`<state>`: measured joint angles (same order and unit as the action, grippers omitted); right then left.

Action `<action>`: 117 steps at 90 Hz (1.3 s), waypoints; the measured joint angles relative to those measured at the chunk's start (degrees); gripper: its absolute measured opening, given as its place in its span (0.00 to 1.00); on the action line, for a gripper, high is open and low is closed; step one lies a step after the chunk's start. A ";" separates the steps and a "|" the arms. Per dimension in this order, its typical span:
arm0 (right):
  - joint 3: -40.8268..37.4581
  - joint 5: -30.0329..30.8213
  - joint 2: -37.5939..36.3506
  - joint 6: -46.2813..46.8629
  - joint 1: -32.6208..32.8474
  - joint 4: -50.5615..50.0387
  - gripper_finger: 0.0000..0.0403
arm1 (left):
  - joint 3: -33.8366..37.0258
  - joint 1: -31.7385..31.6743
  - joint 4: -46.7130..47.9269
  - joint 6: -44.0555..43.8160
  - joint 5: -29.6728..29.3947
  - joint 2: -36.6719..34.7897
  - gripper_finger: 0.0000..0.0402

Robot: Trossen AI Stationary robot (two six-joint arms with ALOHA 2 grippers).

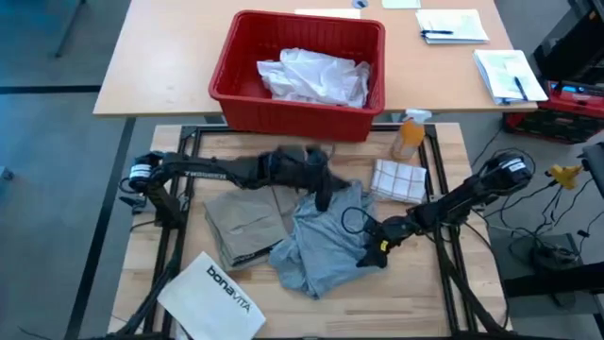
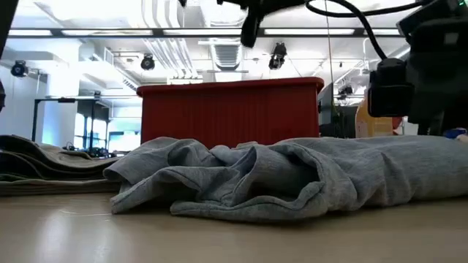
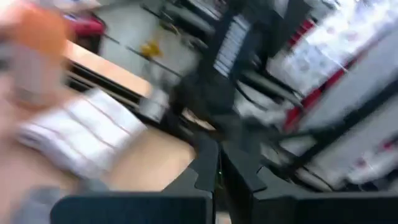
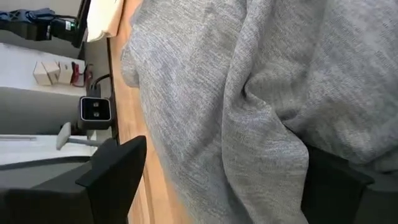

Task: Fold laundry
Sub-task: Fold the gray shirt

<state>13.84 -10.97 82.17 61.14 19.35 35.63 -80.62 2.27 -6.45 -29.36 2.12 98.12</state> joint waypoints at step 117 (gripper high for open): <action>-0.11 -1.69 0.09 -1.79 0.02 -1.37 0.85 | 14.29 34.57 -3.20 -63.71 -40.40 13.68 0.79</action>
<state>13.74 -12.67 82.26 59.35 19.38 34.27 -66.33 36.84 -9.64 -93.07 -38.28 111.80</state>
